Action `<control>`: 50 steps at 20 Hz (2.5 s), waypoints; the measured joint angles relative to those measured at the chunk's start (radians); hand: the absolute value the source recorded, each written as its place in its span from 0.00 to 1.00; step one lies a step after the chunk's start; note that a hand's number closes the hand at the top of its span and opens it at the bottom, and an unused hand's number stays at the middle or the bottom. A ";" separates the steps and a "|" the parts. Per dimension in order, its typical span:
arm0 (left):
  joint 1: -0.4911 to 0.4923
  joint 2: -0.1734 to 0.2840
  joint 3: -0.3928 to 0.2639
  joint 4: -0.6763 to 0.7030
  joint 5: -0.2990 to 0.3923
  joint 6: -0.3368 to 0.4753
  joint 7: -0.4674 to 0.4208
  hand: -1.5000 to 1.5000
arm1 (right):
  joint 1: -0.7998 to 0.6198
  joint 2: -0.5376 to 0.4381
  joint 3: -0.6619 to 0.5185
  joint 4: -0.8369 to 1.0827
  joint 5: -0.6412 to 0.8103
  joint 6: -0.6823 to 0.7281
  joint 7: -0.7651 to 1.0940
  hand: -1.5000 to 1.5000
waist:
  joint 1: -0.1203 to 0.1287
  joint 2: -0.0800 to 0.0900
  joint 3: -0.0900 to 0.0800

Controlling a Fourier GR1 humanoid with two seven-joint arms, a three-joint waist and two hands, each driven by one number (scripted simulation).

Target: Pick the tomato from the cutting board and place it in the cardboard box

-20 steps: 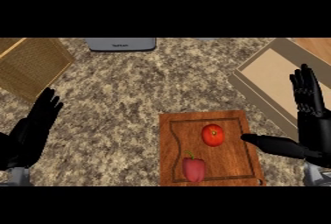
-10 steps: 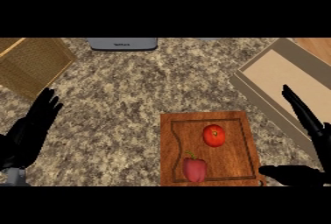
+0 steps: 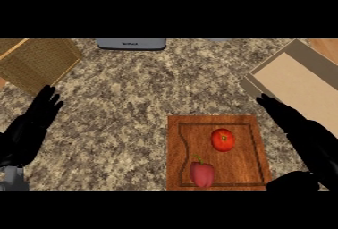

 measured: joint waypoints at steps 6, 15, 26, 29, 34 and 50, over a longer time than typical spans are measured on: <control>-0.017 -0.014 0.006 0.006 -0.011 0.000 0.014 0.50 | -0.152 0.151 0.081 0.035 -0.041 0.147 0.277 0.00 | -0.006 -0.001 0.002; -0.004 -0.040 0.029 -0.019 -0.030 -0.007 0.039 0.50 | -0.225 0.274 0.063 0.132 -0.055 0.254 0.349 0.00 | -0.018 -0.002 0.004; 0.006 -0.075 0.070 -0.048 -0.065 -0.035 0.071 0.50 | -0.160 0.402 0.052 0.203 0.109 0.313 0.269 0.00 | -0.021 -0.003 0.005; 0.007 -0.073 0.094 -0.054 -0.059 -0.058 0.083 0.50 | -0.165 0.426 0.019 0.215 0.137 0.335 0.239 0.00 | -0.021 -0.003 0.005; 0.020 -0.104 0.086 -0.064 -0.096 -0.064 0.072 0.50 | -0.160 0.470 0.022 0.220 0.211 0.370 0.243 0.00 | -0.021 -0.003 0.005; 0.000 -0.140 0.138 -0.056 -0.120 -0.108 0.098 0.50 | -0.143 0.598 -0.018 0.339 0.379 0.453 0.206 0.00 | -0.022 -0.003 0.005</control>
